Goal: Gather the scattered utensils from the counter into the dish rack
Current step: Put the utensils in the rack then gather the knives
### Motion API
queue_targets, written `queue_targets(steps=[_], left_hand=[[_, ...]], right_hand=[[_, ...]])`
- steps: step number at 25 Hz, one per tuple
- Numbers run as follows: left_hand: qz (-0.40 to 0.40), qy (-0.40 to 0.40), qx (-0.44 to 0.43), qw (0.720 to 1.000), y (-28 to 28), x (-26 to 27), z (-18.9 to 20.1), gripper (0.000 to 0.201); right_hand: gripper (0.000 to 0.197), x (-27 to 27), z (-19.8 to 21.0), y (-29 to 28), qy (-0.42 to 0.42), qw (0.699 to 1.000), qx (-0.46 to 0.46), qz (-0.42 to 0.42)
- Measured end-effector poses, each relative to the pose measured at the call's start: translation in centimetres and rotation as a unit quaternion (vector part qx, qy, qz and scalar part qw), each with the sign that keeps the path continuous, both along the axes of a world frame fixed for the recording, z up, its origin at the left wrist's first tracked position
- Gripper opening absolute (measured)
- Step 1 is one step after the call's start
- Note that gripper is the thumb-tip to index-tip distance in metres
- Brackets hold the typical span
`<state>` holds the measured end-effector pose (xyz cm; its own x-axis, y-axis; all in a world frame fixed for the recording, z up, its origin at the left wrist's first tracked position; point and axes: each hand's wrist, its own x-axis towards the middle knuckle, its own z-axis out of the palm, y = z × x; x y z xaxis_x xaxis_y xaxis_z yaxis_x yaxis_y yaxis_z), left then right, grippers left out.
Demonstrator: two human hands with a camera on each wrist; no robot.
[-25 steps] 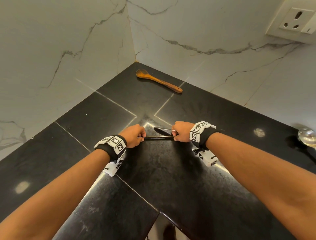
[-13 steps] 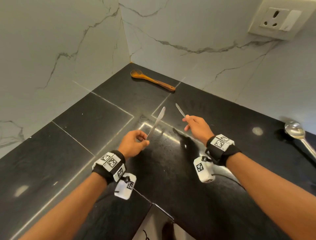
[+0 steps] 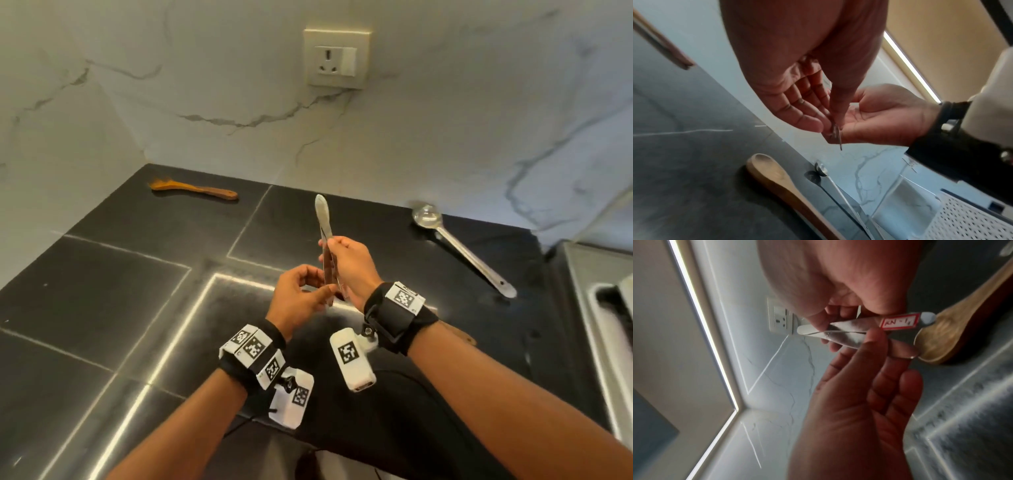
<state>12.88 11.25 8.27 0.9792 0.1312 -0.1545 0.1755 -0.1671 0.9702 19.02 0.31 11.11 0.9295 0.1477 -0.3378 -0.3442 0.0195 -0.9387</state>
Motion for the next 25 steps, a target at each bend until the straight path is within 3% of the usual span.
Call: queue_targets(steps=[5,9,12,15,17,22,25], left_hand=[[-0.074,-0.076,0.048,0.993,-6.5,1.7,2.6,0.017],[-0.127,-0.113,0.081,0.982,-12.2,3.0,5.2,0.025],[-0.176,-0.119,0.085,0.973,-16.6,3.4,6.1,0.02],[-0.235,-0.153,0.096,0.955,-22.6,2.9,7.6,0.009],[-0.265,-0.185,0.096,0.941,-26.6,2.2,8.8,0.007],[-0.345,-0.235,0.078,0.905,-34.7,-0.7,11.0,0.023],[-0.388,-0.267,0.084,0.878,-38.9,-2.4,11.6,0.037]], right_hand=[[0.027,0.0,3.7,-7.5,-0.013,0.999,0.049,-0.017],[0.028,1.8,9.0,-13.9,-0.146,0.982,-0.116,0.001],[0.028,3.8,14.5,-18.1,-0.223,0.909,-0.331,0.122],[0.026,3.6,20.6,-23.8,-0.265,0.779,-0.525,0.217],[0.025,2.3,23.9,-28.6,-0.275,0.715,-0.6,0.231],[0.021,-3.9,27.5,-42.8,-0.263,0.645,-0.688,0.204],[0.015,-8.3,27.3,-50.9,-0.183,0.644,-0.711,0.216]])
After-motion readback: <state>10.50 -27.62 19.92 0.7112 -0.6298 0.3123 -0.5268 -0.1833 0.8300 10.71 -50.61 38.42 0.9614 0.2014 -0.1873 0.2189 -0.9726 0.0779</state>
